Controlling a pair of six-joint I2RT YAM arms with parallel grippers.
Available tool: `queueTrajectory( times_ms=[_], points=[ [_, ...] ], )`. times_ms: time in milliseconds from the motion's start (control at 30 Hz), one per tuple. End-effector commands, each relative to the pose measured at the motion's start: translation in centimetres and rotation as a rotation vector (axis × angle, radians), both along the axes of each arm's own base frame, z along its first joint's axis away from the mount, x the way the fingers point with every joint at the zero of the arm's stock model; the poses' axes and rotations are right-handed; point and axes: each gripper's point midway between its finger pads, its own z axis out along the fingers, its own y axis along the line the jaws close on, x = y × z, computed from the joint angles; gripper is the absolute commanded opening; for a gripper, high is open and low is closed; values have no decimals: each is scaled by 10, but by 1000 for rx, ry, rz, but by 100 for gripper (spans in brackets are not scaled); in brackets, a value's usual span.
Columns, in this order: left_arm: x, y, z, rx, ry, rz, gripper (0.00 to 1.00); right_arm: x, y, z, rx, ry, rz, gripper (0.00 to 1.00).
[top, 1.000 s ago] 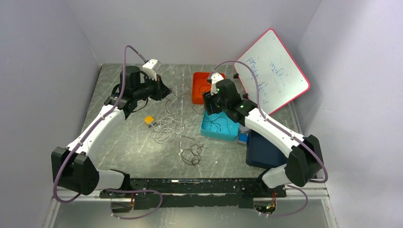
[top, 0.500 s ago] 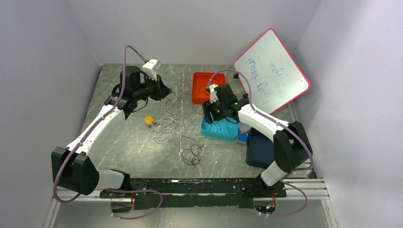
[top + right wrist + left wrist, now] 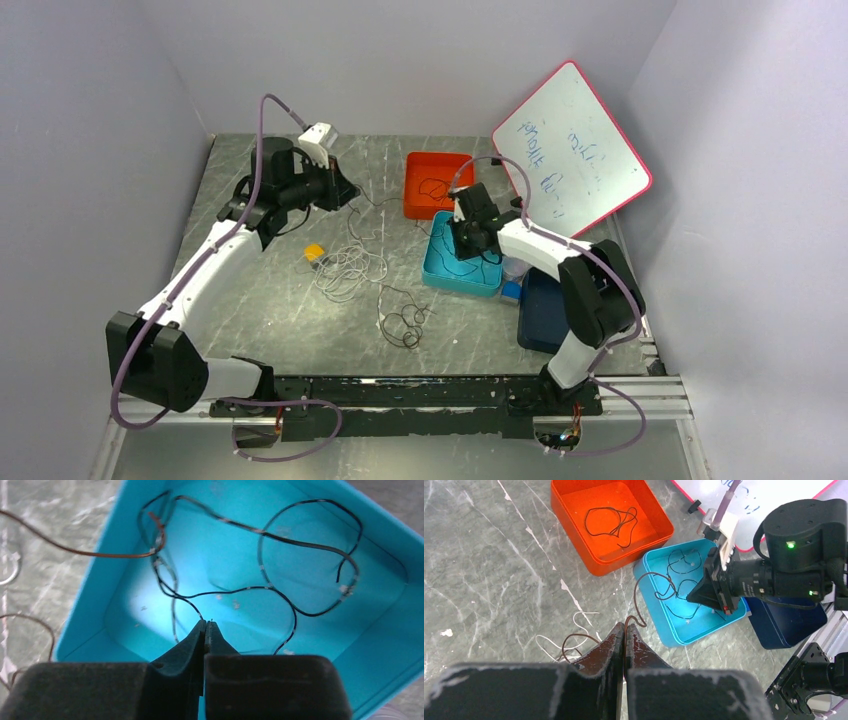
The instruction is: Untangle the cables
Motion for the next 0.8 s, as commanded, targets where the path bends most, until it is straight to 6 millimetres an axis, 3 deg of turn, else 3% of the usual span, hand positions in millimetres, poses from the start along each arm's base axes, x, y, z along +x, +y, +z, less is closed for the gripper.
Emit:
queueTrajectory(
  times_ms=[0, 267, 400, 533, 767],
  points=[
    [2, 9, 50, -12, -118, 33, 7, 17, -19, -14, 12, 0, -134, 0],
    [-6, 30, 114, -29, -265, 114, 7, 19, -28, -29, 18, 26, -169, 0],
    [-8, 49, 135, -11, -323, 198, 7, 23, -29, -30, 28, 24, -180, 0],
    [-7, 63, 139, 22, -341, 255, 7, 23, -29, -28, 34, 20, -177, 0],
    [-5, 70, 138, 33, -341, 276, 7, 22, -36, -31, 22, 24, -190, 0]
  ],
)
